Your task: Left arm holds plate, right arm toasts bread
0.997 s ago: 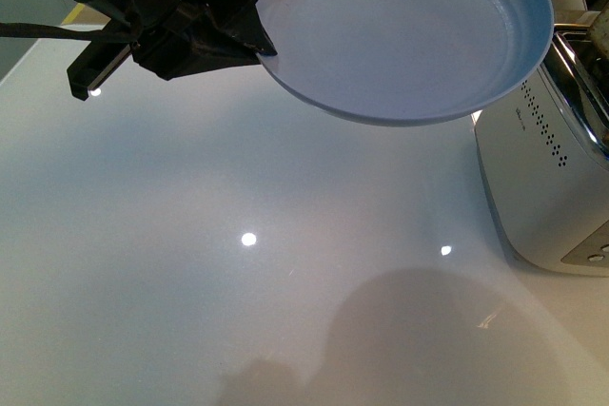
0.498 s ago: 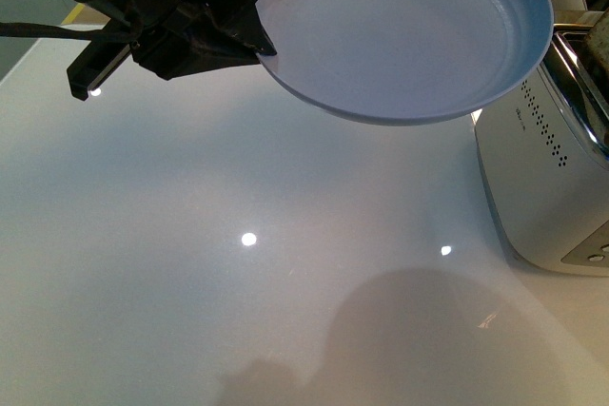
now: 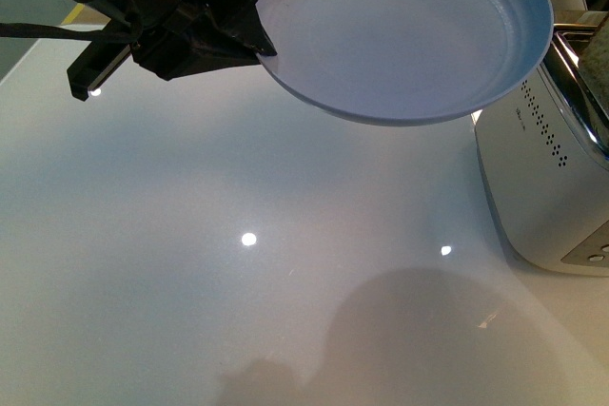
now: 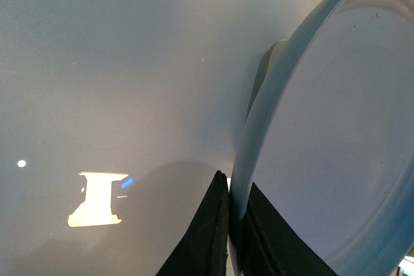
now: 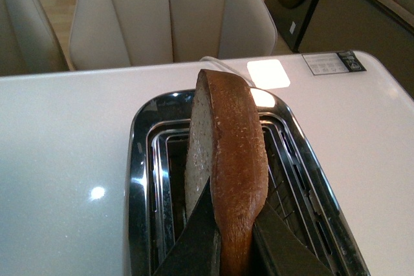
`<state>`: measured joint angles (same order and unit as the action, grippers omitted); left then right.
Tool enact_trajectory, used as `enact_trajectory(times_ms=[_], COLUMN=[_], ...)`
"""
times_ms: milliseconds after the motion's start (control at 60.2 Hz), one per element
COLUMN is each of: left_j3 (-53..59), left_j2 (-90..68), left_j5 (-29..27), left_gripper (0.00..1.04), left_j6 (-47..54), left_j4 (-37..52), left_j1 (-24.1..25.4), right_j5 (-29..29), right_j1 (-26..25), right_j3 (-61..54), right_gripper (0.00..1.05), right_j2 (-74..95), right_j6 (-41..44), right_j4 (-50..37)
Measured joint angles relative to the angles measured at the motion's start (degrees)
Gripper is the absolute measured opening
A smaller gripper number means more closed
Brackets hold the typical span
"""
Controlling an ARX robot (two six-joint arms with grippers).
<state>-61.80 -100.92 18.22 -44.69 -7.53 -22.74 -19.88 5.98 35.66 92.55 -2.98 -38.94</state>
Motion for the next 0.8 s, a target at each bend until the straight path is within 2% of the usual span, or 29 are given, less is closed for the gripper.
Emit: enact_trajectory(times_ms=[282, 565, 797], left_j3=[0.0, 0.0, 0.0], left_j2=[0.0, 0.0, 0.0], left_j5=[0.0, 0.0, 0.0], left_gripper=[0.03, 0.03, 0.03], left_j6=[0.0, 0.0, 0.0], left_j4=[0.0, 0.0, 0.0], left_j1=[0.0, 0.0, 0.0], right_j5=[-0.1, 0.1, -3.4], right_j1=[0.4, 0.7, -0.2], right_j3=[-1.7, -4.5, -9.0], right_gripper=[0.05, 0.48, 0.82], right_j2=[2.2, 2.3, -5.3], right_j6=[-3.2, -4.8, -4.9], right_j4=[-0.1, -0.1, 0.0])
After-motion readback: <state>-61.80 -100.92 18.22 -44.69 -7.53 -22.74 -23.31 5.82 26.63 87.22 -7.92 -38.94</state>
